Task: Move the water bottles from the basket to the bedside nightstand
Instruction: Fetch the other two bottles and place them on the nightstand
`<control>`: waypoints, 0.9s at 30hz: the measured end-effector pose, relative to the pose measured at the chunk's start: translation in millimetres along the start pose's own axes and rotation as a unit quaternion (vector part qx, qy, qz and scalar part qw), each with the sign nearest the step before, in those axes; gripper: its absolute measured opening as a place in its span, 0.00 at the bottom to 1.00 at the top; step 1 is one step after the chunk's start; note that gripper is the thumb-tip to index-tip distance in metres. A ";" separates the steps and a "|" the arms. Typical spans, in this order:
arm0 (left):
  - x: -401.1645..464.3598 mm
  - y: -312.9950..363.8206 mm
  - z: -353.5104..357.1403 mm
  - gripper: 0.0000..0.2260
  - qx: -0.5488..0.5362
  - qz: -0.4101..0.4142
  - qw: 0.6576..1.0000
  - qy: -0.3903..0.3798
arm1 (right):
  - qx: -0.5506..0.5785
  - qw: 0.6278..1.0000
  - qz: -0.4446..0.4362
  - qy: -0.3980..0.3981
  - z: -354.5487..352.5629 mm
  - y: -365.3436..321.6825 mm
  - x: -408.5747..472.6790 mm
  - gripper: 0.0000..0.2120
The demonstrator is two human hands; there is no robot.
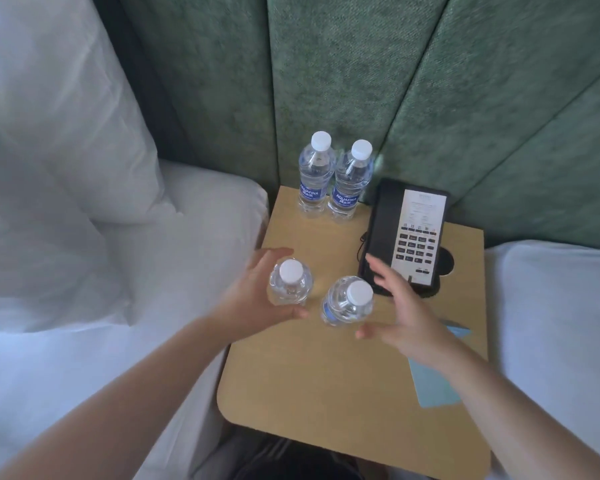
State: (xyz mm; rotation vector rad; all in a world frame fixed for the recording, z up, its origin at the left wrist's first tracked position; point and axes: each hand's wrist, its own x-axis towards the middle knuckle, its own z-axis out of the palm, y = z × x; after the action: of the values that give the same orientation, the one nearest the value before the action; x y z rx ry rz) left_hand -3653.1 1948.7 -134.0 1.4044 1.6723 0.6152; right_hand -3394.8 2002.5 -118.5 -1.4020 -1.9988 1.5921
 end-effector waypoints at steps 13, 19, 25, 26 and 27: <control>58.6 1.6 -5.9 0.30 -0.025 0.019 0.998 0.045 | -0.036 0.992 -0.069 0.103 11.4 10.1 46.5 0.32; 87.1 9.2 -41.4 0.32 -0.070 -0.001 0.993 -0.098 | -0.057 0.994 -0.040 0.081 -12.1 -1.2 84.8 0.33; 89.4 4.1 -38.7 0.26 -0.155 -0.037 0.986 -0.049 | -0.077 0.994 -0.036 0.072 -21.8 -6.9 101.4 0.34; 89.3 0.8 -35.3 0.23 -0.150 -0.039 0.988 -0.015 | -0.077 0.994 -0.035 0.067 -23.0 -7.2 102.2 0.34; 89.1 -1.6 -32.0 0.22 -0.140 -0.044 0.989 0.008 | -0.080 0.994 -0.033 0.062 -24.6 -7.5 102.7 0.34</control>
State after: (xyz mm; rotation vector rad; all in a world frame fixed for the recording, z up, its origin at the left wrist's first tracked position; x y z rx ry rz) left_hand -3682.1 2038.3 -144.3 1.1229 1.5813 0.7795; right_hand -3435.3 2097.8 -140.1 -1.4371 -2.1151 1.3080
